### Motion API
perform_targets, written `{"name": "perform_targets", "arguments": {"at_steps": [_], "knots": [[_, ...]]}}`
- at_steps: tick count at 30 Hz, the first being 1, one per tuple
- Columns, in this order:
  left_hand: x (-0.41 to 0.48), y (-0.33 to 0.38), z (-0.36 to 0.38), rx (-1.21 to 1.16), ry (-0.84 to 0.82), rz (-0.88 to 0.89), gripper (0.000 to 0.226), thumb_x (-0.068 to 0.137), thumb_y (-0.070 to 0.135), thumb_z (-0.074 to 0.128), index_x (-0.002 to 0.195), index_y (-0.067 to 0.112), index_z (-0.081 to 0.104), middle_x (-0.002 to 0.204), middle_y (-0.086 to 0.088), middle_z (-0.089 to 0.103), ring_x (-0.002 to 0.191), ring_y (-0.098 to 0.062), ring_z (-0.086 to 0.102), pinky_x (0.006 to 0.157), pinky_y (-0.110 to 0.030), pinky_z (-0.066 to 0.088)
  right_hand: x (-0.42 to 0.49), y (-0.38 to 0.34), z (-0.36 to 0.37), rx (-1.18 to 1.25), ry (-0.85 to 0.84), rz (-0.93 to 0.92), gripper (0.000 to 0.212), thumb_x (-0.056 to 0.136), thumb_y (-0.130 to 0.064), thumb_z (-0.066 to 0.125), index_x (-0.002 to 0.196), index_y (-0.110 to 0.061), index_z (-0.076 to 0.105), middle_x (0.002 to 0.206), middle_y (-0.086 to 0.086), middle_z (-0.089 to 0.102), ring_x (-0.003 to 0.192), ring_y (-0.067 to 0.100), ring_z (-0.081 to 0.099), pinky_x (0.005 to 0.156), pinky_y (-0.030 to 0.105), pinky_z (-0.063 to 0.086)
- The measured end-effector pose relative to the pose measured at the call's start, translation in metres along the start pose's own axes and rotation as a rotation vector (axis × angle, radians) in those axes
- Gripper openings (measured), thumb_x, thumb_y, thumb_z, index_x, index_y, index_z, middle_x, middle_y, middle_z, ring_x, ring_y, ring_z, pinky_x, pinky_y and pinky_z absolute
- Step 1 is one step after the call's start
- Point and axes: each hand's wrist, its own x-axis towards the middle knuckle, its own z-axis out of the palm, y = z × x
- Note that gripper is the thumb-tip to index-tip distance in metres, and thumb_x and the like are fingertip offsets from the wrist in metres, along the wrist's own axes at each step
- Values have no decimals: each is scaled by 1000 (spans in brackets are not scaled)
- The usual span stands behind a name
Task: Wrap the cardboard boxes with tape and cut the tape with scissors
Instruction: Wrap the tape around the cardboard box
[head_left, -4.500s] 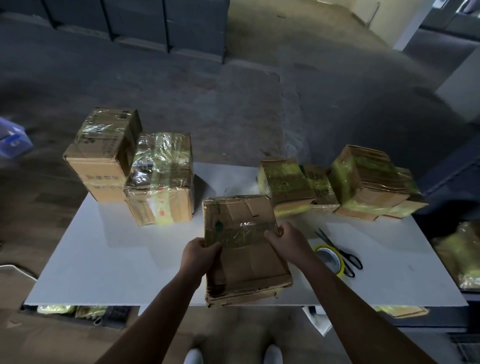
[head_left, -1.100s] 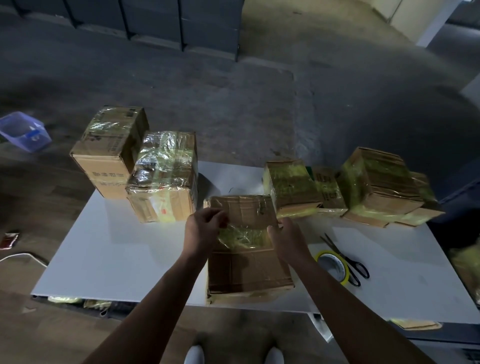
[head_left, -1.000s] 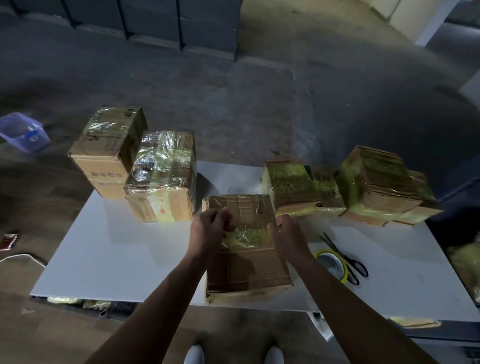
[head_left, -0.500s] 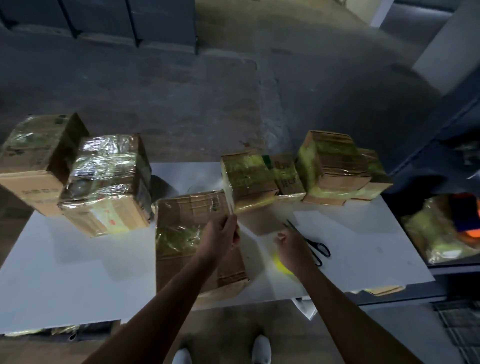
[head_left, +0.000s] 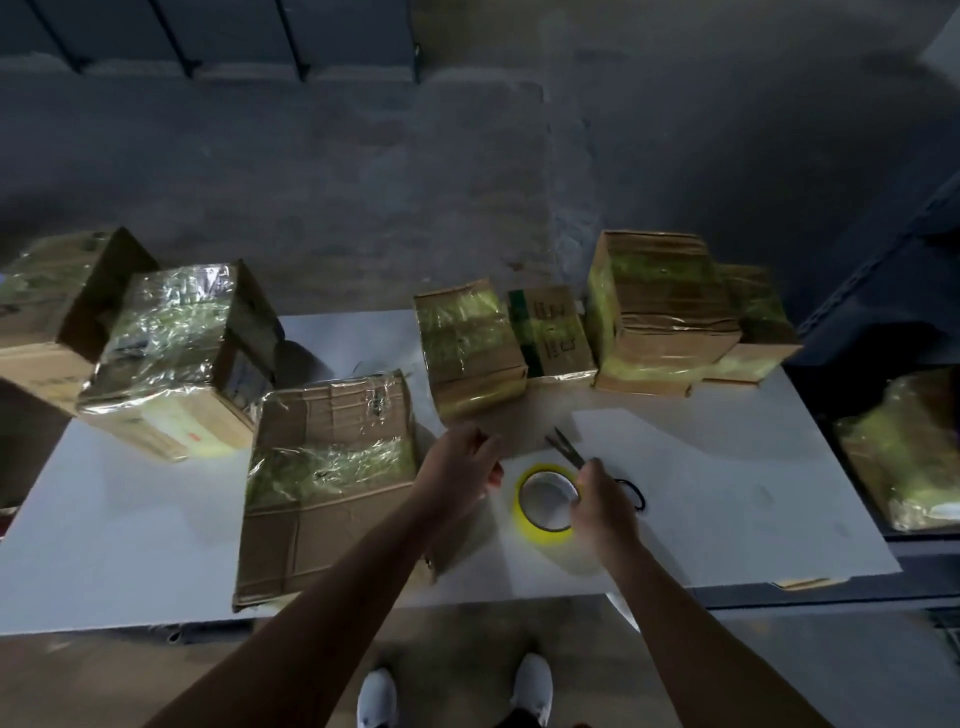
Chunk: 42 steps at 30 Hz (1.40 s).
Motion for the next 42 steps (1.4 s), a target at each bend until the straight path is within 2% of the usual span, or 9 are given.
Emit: {"name": "perform_targets", "arguments": {"at_steps": [4,7,13,21,25,29,35,38,42], "knots": [[1,-4,-13,-36,77,-24,18,96,10,51,79,12,58,67,-3,64,48,-5,58,52,-26,47,3,-23,-12,163,-20,-172,23,89,-21,63,106,-15,49,98,3,61,90,30,63,66,33,45],[0,-6,-32,-49,176,21,10,94,10,56,88,11,65,79,-9,68,62,-12,62,60,-31,49,0,-53,-23,299,4,-314,21,89,-25,63,105,-23,48,96,-5,59,84,22,62,69,36,51],[-9,-8,-75,50,214,155,23,95,16,55,110,16,71,97,3,68,82,-6,62,76,-27,51,-4,-120,-34,349,28,-524,22,90,-22,63,95,-32,45,84,-13,56,69,1,55,52,7,35],[-36,-10,-118,242,225,349,24,95,25,55,114,19,68,111,4,67,95,-7,62,81,-25,53,-12,-158,-32,267,33,-625,18,90,-20,63,104,-20,53,91,-6,60,77,12,58,55,12,38],[-46,-15,-130,296,233,422,22,92,23,61,112,16,66,110,4,63,93,-9,62,80,-26,55,-13,-171,-29,233,23,-634,20,90,-17,64,107,-16,54,98,1,64,83,18,62,63,24,48],[-49,-20,-137,340,252,458,19,88,19,67,106,13,65,99,6,62,86,-4,59,71,-10,48,-12,-177,-27,199,13,-658,20,90,-16,64,105,-20,52,93,-8,58,77,11,58,53,9,38],[-46,-25,-149,307,203,419,14,89,18,66,101,10,66,95,-1,69,82,-8,64,71,-12,51,-11,-186,-26,166,-141,-643,31,89,-13,60,92,-38,43,93,-9,57,78,10,58,51,10,38],[-43,-29,-154,296,243,327,12,92,17,62,98,7,66,89,-3,67,78,-15,63,68,-23,52,-10,-192,-26,227,-310,-568,23,93,-16,52,87,-38,48,91,-3,60,76,14,60,51,18,41],[-40,-40,-169,-89,274,68,13,94,10,57,91,1,66,78,-9,64,66,-19,63,56,-24,52,-16,-200,-28,551,-496,-478,25,102,-34,41,95,-25,62,90,-2,65,78,15,62,58,24,47]]}}
